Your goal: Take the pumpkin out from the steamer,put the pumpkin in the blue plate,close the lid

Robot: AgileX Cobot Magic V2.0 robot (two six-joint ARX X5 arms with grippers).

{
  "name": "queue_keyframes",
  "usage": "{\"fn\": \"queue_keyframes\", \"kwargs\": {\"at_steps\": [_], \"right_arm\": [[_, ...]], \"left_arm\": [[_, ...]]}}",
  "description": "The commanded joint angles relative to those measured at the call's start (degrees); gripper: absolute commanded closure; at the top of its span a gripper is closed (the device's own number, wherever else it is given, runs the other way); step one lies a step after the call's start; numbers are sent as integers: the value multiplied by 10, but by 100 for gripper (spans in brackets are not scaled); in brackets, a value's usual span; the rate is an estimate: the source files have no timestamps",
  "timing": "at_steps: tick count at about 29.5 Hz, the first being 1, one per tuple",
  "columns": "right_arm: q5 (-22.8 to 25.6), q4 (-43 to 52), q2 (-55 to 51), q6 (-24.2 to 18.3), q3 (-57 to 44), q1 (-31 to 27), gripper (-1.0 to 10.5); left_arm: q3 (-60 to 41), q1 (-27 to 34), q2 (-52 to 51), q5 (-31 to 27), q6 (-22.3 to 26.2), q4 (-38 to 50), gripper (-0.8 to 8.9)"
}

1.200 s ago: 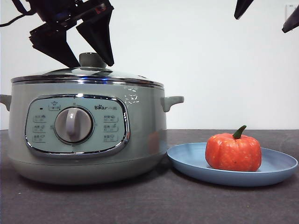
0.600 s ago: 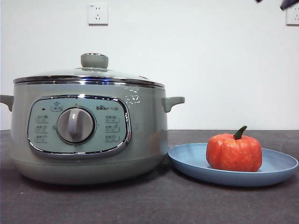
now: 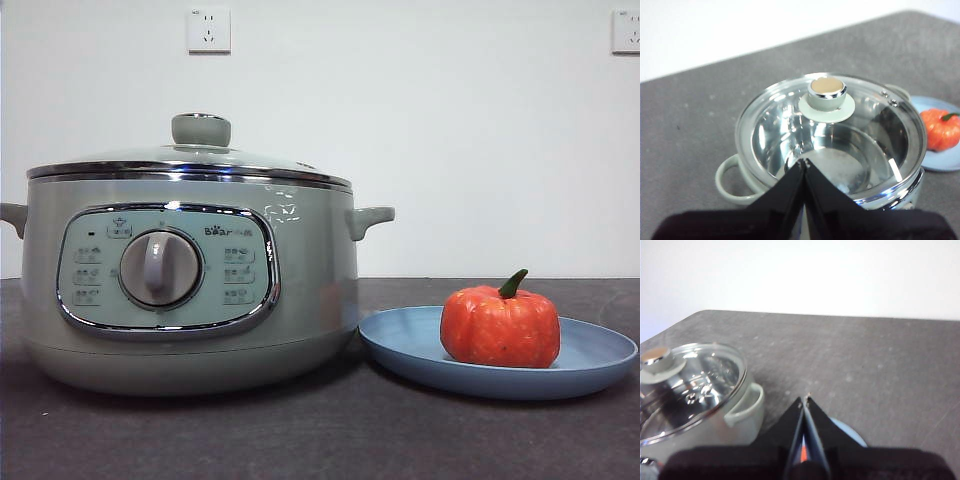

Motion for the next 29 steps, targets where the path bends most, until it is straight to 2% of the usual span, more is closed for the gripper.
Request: {"fn": "queue_keyframes", "kwargs": {"at_steps": [1, 8, 22, 26, 29], "right_arm": [[2, 18, -5, 14, -3, 2, 961], [0, 23, 0, 18, -1, 2, 946], [2, -63, 0, 18, -1, 2, 945], [2, -89, 0, 18, -1, 2, 946], [2, -108, 0, 18, -1, 2, 945]], "left_arm": [[-3, -1, -21, -14, -7, 6, 820], [-2, -1, -18, -13, -6, -7, 818], [-2, 0, -27, -13, -5, -21, 818], [-4, 44, -76, -6, 41, -38, 818], [-19, 114, -123, 13, 48, -17, 818]]}}
